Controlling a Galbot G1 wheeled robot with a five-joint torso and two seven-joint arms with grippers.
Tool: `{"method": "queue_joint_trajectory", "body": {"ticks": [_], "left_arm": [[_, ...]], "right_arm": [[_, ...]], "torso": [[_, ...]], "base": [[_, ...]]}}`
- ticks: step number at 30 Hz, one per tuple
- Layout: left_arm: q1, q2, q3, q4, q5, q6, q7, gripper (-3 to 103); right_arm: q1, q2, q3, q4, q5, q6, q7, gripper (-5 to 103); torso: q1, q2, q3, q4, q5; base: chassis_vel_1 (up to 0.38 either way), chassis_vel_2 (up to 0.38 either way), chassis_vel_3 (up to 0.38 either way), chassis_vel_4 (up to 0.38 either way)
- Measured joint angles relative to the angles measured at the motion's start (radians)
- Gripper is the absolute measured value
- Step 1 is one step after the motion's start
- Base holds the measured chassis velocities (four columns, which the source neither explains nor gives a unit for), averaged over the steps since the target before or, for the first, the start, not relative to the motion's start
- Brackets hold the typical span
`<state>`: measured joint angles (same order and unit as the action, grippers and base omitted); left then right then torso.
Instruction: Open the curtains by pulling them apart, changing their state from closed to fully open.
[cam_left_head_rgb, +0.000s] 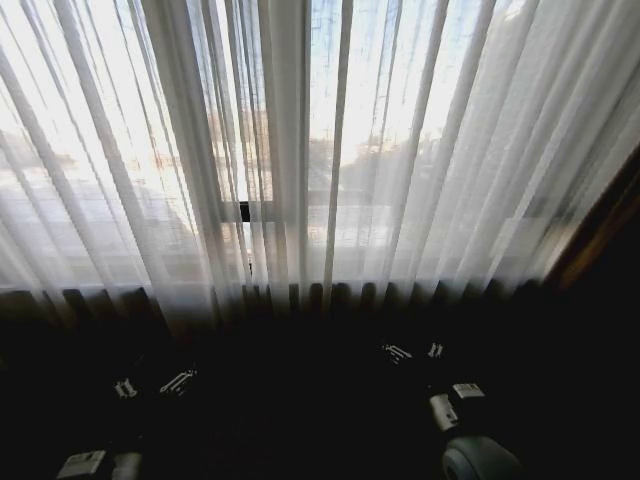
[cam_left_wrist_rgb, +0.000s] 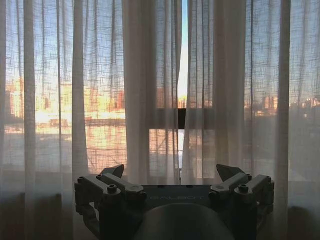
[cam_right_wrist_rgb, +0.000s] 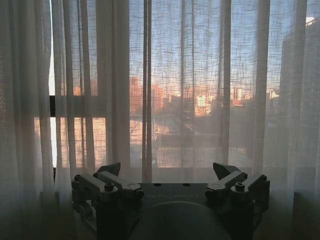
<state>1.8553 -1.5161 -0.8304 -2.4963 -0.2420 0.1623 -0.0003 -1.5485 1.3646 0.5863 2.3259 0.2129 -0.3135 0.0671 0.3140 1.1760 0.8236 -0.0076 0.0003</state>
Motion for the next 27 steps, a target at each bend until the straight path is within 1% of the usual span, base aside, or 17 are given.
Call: {"method": "queue_joint_trajectory", "body": {"ticks": [4,14,27], "left_arm": [[-0.001,0.0,0.001,0.0,0.001,0.0,0.001,100],[0.001,0.0,0.003,0.003,0.002,-0.004,0.001,100],[0.0,0.001,0.003,0.004,0.001,-0.004,0.002,100]], "right_arm": [[0.001,0.0,0.0,0.0,0.001,0.0,-0.002,100],[0.008,-0.001,0.006,-0.016,-0.02,0.007,-0.048,100],[0.005,0.001,0.007,-0.02,-0.026,0.013,-0.049,100]], "torso": [[0.0,0.0,0.0,0.0,0.0],[0.0,0.0,0.0,0.0,0.0],[0.0,0.0,0.0,-0.0002,0.0]], "base": [[0.0,0.0,0.0,0.0],[0.0,0.0,0.0,0.0],[-0.016,0.011,0.014,-0.009]]}}
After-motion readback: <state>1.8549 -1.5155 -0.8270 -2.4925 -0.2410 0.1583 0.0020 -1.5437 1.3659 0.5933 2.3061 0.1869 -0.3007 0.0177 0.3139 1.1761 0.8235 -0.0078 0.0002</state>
